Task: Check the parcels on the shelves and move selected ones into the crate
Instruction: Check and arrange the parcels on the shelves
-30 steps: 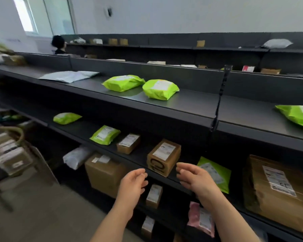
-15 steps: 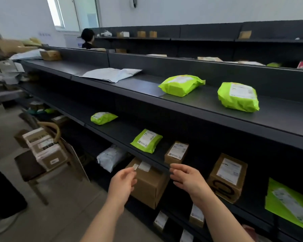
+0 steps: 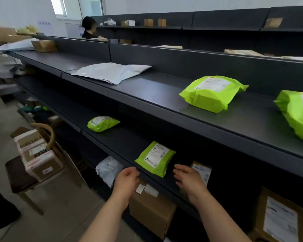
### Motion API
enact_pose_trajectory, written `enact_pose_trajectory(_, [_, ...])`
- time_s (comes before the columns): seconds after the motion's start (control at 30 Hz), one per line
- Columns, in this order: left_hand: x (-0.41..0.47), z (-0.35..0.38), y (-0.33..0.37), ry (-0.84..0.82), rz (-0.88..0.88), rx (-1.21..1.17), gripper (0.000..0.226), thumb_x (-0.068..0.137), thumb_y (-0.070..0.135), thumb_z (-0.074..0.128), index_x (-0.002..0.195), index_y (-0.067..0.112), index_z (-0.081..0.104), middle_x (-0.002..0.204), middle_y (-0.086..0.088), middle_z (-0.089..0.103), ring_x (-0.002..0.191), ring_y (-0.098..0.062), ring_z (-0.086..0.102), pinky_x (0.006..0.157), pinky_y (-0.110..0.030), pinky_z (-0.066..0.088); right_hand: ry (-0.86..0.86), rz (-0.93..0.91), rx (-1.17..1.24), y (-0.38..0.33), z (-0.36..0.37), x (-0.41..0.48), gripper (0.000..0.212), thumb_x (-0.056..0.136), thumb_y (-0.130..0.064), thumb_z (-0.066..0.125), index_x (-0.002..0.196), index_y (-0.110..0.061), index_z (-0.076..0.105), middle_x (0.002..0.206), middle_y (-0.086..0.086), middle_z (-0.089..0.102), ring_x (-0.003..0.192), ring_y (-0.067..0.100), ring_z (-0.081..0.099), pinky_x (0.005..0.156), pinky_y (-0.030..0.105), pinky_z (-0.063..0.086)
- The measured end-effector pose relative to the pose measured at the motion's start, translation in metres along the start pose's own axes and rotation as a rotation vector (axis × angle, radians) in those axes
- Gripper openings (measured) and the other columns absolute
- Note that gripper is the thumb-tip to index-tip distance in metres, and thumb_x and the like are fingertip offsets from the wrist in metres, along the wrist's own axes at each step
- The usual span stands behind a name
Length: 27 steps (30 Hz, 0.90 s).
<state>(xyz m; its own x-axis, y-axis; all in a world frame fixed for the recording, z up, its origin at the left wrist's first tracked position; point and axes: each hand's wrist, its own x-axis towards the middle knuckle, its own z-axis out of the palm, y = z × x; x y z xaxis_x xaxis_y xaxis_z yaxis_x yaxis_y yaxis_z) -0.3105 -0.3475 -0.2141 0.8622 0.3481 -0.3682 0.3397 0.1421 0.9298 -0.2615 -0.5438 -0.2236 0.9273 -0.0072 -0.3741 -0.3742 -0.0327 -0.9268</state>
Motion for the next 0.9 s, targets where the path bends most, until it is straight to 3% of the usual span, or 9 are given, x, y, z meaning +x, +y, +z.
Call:
enact_pose_trajectory(0.2, [0.086,0.012,-0.008,-0.016,0.002,0.186,0.029,0.094,0.01,0.048,0.119,0.003,0.061,0.106,-0.011,0.066,0.084,-0.019,0.06,0.069,-0.027,0.042,0.032,0.132,0.025,0.013,0.015,0.065,0.042,0.093,-0.014,0.057,0.135,-0.018,0.052,0.134,0.007,0.055,0.113,0.021,0.054,0.097,0.032,0.046])
enact_pose_trajectory(0.3, [0.124,0.015,-0.013,-0.055,-0.026,0.309,0.043,0.096,0.012,0.049,0.136,-0.003,0.047,0.141,-0.016,0.049,0.125,-0.029,0.05,0.096,-0.026,0.04,0.054,0.186,0.024,0.023,0.024,0.084,0.049,0.093,-0.014,0.057,0.141,-0.015,0.045,0.144,0.009,0.047,0.127,0.026,0.047,0.106,0.036,0.04])
enact_pose_trajectory(0.4, [0.154,0.018,-0.015,-0.08,-0.046,0.328,0.054,0.096,0.011,0.053,0.145,-0.002,0.035,0.149,-0.015,0.039,0.136,-0.032,0.039,0.113,-0.037,0.031,0.065,0.253,0.054,0.028,0.034,0.096,0.054,0.096,-0.015,0.054,0.147,-0.013,0.036,0.149,0.01,0.041,0.133,0.027,0.041,0.106,0.035,0.036])
enact_pose_trajectory(0.5, [0.181,0.021,-0.014,-0.153,-0.086,0.359,0.061,0.095,0.009,0.054,0.149,0.002,0.026,0.153,-0.014,0.034,0.137,-0.03,0.038,0.108,-0.03,0.031,0.102,0.298,0.114,0.03,0.042,0.106,0.052,0.098,-0.013,0.05,0.148,-0.012,0.033,0.148,0.011,0.041,0.134,0.029,0.041,0.097,0.03,0.037])
enact_pose_trajectory(0.57, [0.199,0.023,-0.013,-0.227,-0.114,0.398,0.064,0.095,0.007,0.052,0.151,0.003,0.021,0.154,-0.014,0.032,0.137,-0.029,0.038,0.099,-0.026,0.033,0.141,0.3,0.155,0.033,0.047,0.113,0.051,0.099,-0.014,0.05,0.147,-0.013,0.034,0.149,0.01,0.04,0.134,0.028,0.04,0.099,0.031,0.035])
enact_pose_trajectory(0.63, [0.212,0.025,-0.012,-0.311,-0.137,0.428,0.065,0.095,0.005,0.051,0.151,0.003,0.019,0.152,-0.015,0.034,0.134,-0.029,0.041,0.095,-0.025,0.036,0.162,0.295,0.227,0.034,0.055,0.117,0.044,0.099,-0.011,0.049,0.143,-0.015,0.041,0.142,0.009,0.049,0.128,0.027,0.048,0.094,0.028,0.038])
enact_pose_trajectory(0.73, [0.226,0.023,-0.009,-0.437,-0.129,0.489,0.052,0.091,0.005,0.055,0.141,0.004,0.043,0.138,-0.014,0.053,0.118,-0.026,0.056,0.094,-0.027,0.045,0.186,0.27,0.336,0.032,0.07,0.121,0.027,0.097,-0.003,0.05,0.116,-0.017,0.063,0.1,0.004,0.07,0.091,0.019,0.067,0.075,0.026,0.052])
enact_pose_trajectory(0.8, [0.231,0.019,-0.007,-0.506,-0.109,0.498,0.037,0.086,0.003,0.061,0.123,0.008,0.061,0.118,-0.012,0.067,0.099,-0.02,0.065,0.081,-0.025,0.051,0.222,0.243,0.378,0.034,0.079,0.123,0.03,0.095,0.003,0.048,0.111,-0.011,0.068,0.097,0.007,0.073,0.088,0.023,0.07,0.072,0.031,0.057])
enact_pose_trajectory(0.9, [0.237,0.01,-0.005,-0.53,-0.125,0.443,0.035,0.082,-0.002,0.065,0.114,0.011,0.064,0.108,-0.005,0.069,0.088,-0.012,0.065,0.065,-0.017,0.05,0.288,0.21,0.46,0.043,0.085,0.125,0.036,0.091,0.01,0.043,0.112,-0.006,0.069,0.104,0.015,0.073,0.095,0.029,0.071,0.071,0.033,0.059])
